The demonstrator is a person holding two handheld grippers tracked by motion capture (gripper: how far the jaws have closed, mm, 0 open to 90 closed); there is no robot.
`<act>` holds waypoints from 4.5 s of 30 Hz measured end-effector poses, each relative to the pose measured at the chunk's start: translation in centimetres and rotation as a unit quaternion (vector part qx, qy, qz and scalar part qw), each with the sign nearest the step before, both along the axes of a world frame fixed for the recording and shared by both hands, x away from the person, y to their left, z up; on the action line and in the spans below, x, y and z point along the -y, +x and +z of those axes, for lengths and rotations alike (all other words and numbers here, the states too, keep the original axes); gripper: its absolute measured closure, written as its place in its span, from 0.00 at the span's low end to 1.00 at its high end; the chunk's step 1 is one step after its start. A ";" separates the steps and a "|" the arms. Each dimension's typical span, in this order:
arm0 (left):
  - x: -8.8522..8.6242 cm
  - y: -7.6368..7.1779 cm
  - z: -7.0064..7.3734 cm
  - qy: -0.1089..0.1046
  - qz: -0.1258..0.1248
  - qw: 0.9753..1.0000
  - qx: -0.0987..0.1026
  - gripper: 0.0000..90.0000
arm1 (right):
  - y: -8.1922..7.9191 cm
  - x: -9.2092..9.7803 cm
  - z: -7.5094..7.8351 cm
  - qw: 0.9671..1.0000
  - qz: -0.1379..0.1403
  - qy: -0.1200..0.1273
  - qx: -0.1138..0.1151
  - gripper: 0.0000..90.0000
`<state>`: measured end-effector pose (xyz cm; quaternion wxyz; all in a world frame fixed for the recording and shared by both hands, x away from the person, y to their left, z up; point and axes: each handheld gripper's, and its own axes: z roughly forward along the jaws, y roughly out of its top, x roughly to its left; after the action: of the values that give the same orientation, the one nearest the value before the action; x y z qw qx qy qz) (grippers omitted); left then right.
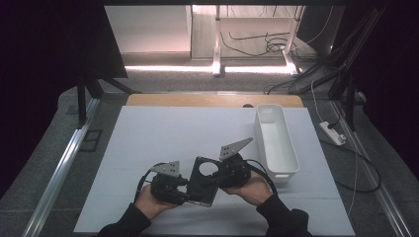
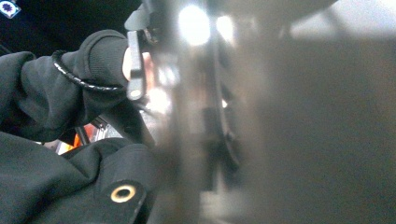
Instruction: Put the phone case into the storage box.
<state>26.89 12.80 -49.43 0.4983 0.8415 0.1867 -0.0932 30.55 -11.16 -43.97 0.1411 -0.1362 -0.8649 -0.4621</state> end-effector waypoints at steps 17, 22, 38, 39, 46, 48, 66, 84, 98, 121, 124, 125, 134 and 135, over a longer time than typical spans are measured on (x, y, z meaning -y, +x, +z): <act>0.1 0.0 0.1 -0.005 -0.042 0.999 -0.013 0.94 | 0.0 -0.1 -0.1 1.000 0.025 0.008 -0.006 0.95; 0.2 -0.3 0.4 0.004 -0.044 0.999 -0.002 0.94 | 0.0 -0.1 -0.1 0.999 0.031 0.009 -0.006 0.95; -0.2 -0.3 0.7 0.024 0.000 1.000 0.004 0.94 | -0.1 0.2 0.8 0.995 -0.070 -0.012 0.076 0.25; -0.2 -0.4 0.8 0.028 0.006 1.000 0.007 0.94 | -0.1 0.2 0.8 0.993 -0.078 -0.017 0.084 0.22; -0.3 -0.4 0.8 0.043 0.040 0.998 0.011 0.94 | -0.1 0.8 1.5 0.982 -0.142 -0.035 0.116 0.00; -0.4 -0.3 0.8 0.049 0.054 0.997 0.009 0.94 | 0.0 1.1 1.9 0.978 -0.160 -0.038 0.130 0.00; -0.8 0.0 0.7 0.085 0.132 0.988 0.000 0.94 | 0.6 2.6 2.5 0.958 -0.213 -0.071 0.180 0.00; -0.3 -0.1 0.6 0.099 0.129 0.987 0.000 0.94 | 0.4 2.1 2.7 0.952 -0.236 -0.072 0.181 0.00; 0.1 -0.3 0.6 0.102 0.117 0.988 -0.003 0.94 | -0.1 2.3 3.6 0.952 -0.235 -0.064 0.183 0.46; 0.2 -0.2 0.4 0.094 0.100 0.991 -0.009 0.94 | -0.5 2.6 4.0 0.958 -0.211 -0.045 0.186 0.86; 0.3 -0.2 0.3 0.093 0.099 0.991 -0.009 0.93 | -0.5 2.6 4.0 0.959 -0.213 -0.044 0.184 0.87; 0.2 -0.1 0.3 0.091 0.099 0.991 -0.009 0.93 | -0.5 2.6 4.0 0.958 -0.213 -0.043 0.185 0.87; 0.3 -0.1 0.2 0.092 0.108 0.990 -0.002 0.87 | -0.6 2.6 4.1 0.958 -0.215 -0.042 0.186 0.87; 0.3 -0.1 0.2 0.092 0.109 0.990 -0.001 0.85 | -0.6 2.6 4.1 0.958 -0.215 -0.043 0.186 0.87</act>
<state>26.79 12.48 -49.25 0.4261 0.8581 0.2856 -0.0216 29.95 -13.73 -39.83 -0.1305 -0.2365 -0.8451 -0.4614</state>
